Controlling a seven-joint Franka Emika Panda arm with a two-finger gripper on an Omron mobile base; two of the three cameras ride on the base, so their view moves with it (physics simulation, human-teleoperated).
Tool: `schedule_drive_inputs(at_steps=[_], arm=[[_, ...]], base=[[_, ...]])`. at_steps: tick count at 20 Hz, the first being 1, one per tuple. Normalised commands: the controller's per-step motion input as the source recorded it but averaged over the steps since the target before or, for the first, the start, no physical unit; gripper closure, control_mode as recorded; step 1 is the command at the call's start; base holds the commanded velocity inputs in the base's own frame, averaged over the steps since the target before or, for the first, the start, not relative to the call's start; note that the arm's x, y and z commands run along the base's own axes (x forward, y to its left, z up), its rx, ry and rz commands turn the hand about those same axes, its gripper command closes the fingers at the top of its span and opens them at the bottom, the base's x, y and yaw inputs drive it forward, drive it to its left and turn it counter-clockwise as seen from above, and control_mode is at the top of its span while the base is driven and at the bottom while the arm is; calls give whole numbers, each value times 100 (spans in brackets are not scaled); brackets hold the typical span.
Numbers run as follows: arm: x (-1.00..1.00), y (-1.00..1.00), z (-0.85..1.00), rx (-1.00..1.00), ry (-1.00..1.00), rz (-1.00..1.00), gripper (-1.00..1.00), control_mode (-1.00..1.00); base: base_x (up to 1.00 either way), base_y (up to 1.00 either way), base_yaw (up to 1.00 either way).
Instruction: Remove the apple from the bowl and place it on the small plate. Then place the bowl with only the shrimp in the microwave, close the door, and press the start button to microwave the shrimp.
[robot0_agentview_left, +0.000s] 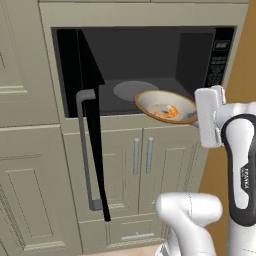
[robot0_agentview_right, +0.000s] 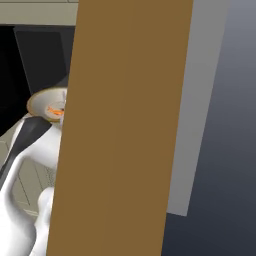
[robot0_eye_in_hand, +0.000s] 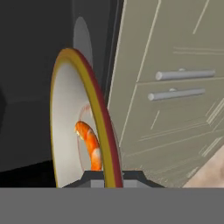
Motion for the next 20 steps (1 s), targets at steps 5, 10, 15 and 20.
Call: schedule_drive_inputs(at_steps=[5, 10, 15, 20], arm=[[91, 0, 3, 2, 10, -8, 100, -100], [100, 0, 0, 0, 28, 0, 100, -100], [75, -2, 3, -4, -3, 0, 100, -100], [69, 0, -10, -2, -2, 0, 100, -100]], base=[[0, 0, 0], [0, 0, 0], [0, 0, 0], [0, 0, 0]])
